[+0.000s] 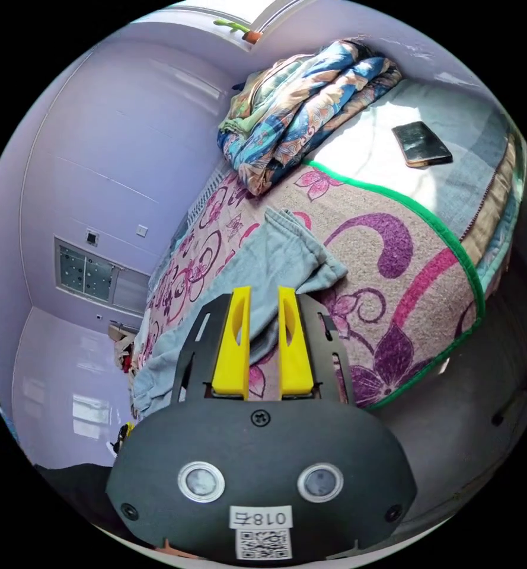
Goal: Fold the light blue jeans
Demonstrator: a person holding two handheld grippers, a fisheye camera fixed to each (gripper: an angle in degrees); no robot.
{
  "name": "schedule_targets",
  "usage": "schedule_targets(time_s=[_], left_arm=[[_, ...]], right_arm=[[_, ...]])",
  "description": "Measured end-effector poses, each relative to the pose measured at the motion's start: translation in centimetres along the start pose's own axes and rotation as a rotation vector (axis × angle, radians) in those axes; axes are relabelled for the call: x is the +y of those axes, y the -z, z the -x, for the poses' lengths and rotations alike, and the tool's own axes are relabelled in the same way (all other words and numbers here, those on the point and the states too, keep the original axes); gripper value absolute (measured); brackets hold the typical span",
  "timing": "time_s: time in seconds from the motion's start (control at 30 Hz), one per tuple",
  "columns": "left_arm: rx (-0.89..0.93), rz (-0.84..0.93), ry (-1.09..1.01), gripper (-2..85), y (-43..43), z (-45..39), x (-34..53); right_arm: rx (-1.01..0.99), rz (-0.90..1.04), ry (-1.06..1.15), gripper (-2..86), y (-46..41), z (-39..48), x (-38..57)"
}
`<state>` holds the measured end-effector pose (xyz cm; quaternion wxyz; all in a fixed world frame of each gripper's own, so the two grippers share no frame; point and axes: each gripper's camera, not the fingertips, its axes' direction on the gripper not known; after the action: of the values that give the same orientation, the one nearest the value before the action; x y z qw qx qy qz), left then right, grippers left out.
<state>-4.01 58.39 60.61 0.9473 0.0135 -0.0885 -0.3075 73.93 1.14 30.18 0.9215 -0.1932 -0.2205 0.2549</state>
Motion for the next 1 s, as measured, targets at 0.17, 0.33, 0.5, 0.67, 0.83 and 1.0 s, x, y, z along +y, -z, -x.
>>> schedule_targets(time_s=[0.17, 0.33, 0.5, 0.67, 0.83, 1.0], left_arm=[[0.083, 0.134, -0.082, 6.5, -2.7, -3.6, -1.5], [0.063, 0.242, -0.133, 7.0, -7.3, -6.4, -2.5], [0.058, 0.296, -0.142, 7.4, -10.4, -7.8, -2.3], [0.062, 0.307, -0.124, 7.7, -11.2, -8.1, -1.8], [0.064, 0.318, -0.101, 7.8, -11.6, -7.8, -1.8], [0.080, 0.308, -0.087, 7.8, -12.1, -7.9, -1.7]], right_arm=[[0.006, 0.021, -0.088, 6.6, -2.1, -1.4, -1.8], [0.027, 0.051, -0.093, 5.2, -3.2, -0.6, -2.9], [0.078, 0.082, -0.137, 6.1, -3.4, -1.0, -3.0], [0.055, 0.063, -0.172, 7.4, -3.1, -1.0, -2.6], [0.025, 0.058, -0.198, 8.2, -3.3, -1.1, -2.6], [0.023, 0.015, -0.213, 8.8, -2.4, -0.9, -2.2]])
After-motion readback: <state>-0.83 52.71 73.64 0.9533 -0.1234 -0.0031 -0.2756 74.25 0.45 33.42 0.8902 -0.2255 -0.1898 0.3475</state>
